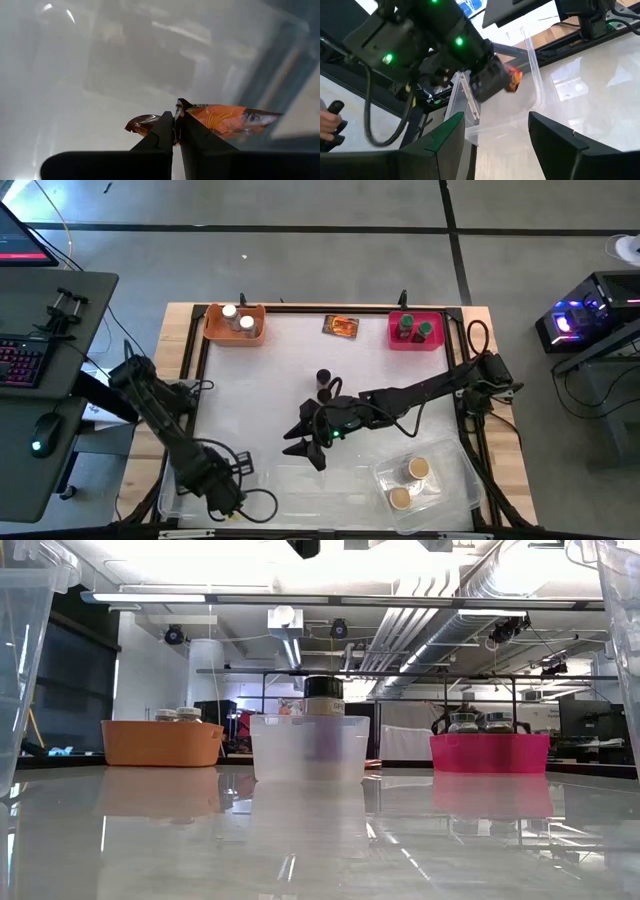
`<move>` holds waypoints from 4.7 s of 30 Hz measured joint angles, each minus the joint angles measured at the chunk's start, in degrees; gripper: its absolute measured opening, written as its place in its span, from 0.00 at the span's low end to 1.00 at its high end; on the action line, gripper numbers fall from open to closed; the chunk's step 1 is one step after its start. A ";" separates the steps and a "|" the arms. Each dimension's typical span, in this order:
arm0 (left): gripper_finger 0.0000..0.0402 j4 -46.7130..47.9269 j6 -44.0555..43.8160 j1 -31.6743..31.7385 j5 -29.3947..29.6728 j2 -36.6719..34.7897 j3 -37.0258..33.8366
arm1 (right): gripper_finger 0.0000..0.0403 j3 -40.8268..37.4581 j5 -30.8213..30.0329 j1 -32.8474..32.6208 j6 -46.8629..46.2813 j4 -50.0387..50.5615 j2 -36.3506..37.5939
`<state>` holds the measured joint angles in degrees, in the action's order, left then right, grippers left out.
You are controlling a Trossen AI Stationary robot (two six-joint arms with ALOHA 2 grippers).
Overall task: Sort spices by type
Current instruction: Put the bottom orange seasoning bag into the left transparent bin, then put the orange seasoning bag into the left transparent bin
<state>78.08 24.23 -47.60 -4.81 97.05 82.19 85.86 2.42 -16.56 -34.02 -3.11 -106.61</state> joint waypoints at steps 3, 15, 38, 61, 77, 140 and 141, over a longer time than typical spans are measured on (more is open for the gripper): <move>0.00 -2.22 0.02 0.02 -0.08 1.55 0.00 | 0.53 0.00 0.00 0.00 -0.02 0.26 0.00; 0.00 -2.81 0.48 0.24 -6.92 6.60 -0.02 | 0.53 0.00 -0.02 0.00 -0.01 0.49 0.00; 0.00 -7.83 1.56 -0.89 -3.25 5.88 -5.70 | 0.53 0.00 -3.91 -1.92 0.50 1.20 0.00; 0.45 -1.74 -3.22 -0.44 -2.20 5.72 -3.20 | 0.53 0.00 -3.92 -1.81 1.50 0.79 0.02; 0.41 -2.79 -44.49 9.19 20.86 -23.72 5.56 | 0.53 0.00 1.14 3.31 12.69 -5.25 8.14; 0.37 -74.81 -53.06 83.04 -11.10 -12.19 -18.72 | 0.53 33.66 -2.55 48.98 3.46 48.63 -2.16; 0.37 -72.78 -52.22 83.04 -11.06 -9.31 -15.75 | 0.53 35.60 -2.92 48.59 3.83 49.88 -2.15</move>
<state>5.30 -27.99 35.44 -15.86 87.74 66.44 121.47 -0.50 32.04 -30.19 46.78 -108.76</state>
